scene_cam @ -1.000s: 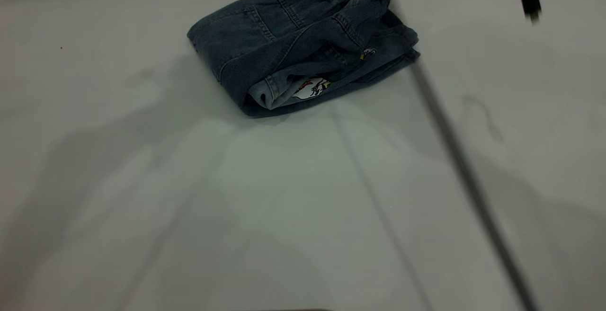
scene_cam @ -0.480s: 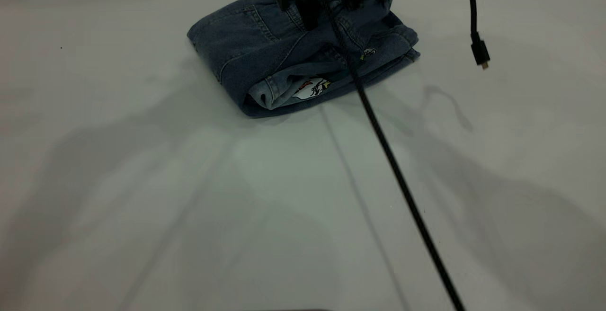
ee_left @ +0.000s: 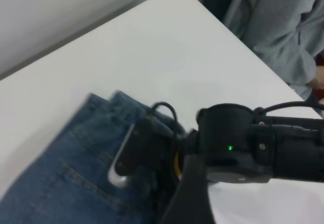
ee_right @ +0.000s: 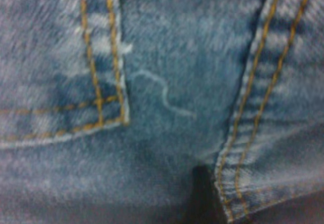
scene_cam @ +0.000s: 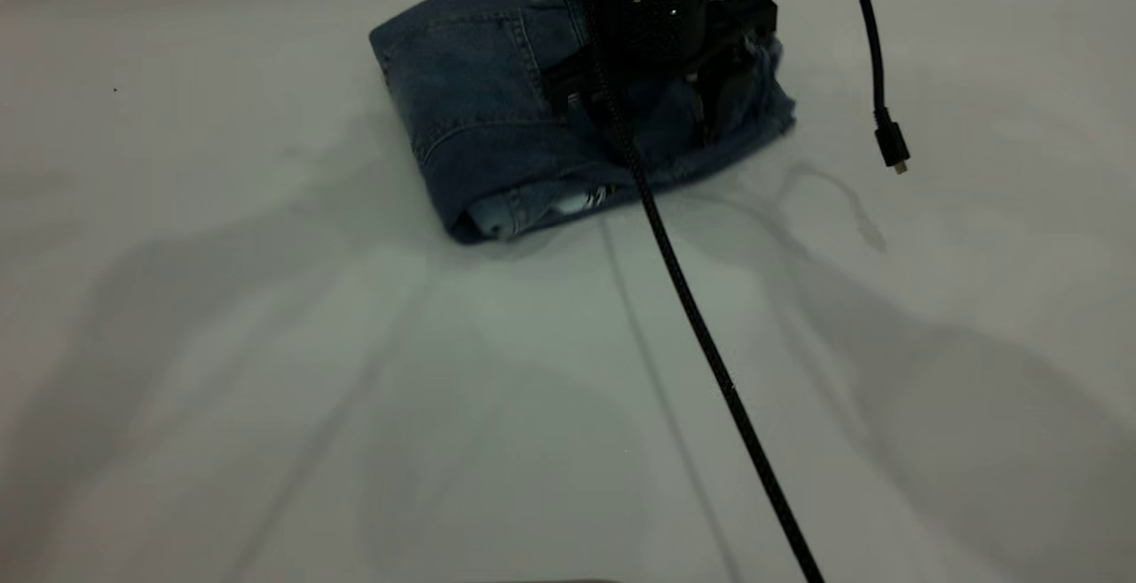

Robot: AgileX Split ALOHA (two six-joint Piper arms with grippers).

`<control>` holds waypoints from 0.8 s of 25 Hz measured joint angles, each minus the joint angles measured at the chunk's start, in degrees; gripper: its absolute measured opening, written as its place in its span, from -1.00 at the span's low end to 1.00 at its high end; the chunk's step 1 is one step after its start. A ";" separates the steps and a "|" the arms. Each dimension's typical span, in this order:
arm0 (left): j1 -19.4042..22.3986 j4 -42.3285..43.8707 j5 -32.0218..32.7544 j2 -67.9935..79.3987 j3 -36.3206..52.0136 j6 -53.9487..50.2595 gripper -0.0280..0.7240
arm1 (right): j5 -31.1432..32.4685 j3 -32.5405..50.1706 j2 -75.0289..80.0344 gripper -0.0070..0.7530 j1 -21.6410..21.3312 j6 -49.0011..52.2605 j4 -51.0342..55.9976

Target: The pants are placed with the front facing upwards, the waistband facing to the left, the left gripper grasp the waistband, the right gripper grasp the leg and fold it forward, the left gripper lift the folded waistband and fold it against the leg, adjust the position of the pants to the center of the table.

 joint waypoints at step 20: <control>0.00 0.06 0.17 0.00 0.00 0.41 0.62 | 2.71 -0.71 -5.22 0.22 0.00 10.51 7.49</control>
